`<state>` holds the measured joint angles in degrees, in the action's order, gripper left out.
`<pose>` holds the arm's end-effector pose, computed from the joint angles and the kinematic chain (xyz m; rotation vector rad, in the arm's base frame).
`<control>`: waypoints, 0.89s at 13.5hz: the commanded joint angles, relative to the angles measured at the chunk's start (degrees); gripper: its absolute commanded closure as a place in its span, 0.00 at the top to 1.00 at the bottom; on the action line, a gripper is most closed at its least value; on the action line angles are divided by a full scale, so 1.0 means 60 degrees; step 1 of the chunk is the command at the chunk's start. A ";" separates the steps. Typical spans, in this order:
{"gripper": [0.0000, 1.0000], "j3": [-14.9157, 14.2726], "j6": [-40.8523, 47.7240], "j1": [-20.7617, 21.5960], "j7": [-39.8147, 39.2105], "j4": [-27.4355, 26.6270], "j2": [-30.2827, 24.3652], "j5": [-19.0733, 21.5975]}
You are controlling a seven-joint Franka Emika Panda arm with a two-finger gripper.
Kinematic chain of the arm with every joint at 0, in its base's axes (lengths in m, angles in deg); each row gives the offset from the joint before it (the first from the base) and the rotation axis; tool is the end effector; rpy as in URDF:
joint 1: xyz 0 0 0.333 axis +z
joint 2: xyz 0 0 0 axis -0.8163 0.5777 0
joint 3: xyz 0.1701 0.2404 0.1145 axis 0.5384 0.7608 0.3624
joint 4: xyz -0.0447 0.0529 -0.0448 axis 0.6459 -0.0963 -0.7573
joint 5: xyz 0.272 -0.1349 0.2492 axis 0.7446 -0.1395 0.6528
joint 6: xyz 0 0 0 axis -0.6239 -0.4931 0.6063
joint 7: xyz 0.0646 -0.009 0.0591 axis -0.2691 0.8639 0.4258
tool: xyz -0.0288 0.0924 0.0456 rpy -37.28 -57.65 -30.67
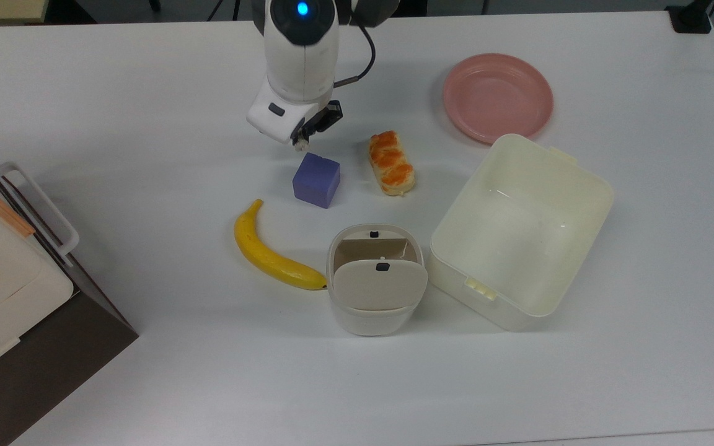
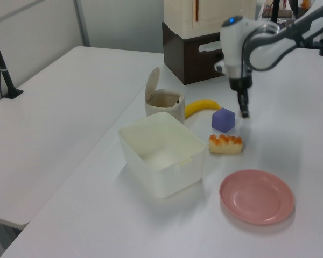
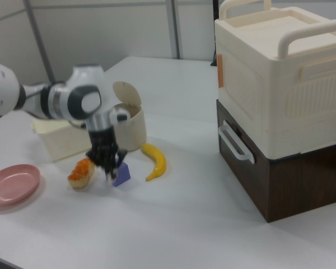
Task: Grab it up and put it in the trash
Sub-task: 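Lift the clear cube and carry it over the cream trash bin, then open the gripper to drop the cube into the bin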
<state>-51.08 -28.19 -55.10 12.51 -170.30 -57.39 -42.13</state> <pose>0.5803 0.0215 0.3639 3.0255 0.3917 -0.2197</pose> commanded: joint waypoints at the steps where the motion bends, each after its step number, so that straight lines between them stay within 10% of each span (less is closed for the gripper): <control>1: 0.10 -0.0017 -0.0412 0.0138 0.0416 0.1722 -0.0004 0.0204; 8: 0.18 -0.0046 -0.3617 0.0503 0.2245 0.2926 0.1108 0.1025; 10: 0.91 -0.0046 -0.4222 0.0578 0.3240 0.2970 0.1226 0.1025; 12: 1.00 -0.0046 -0.4223 0.0621 0.3770 0.2970 0.1212 0.0938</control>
<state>-50.98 -52.88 -52.17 29.51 -153.96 -50.60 -36.03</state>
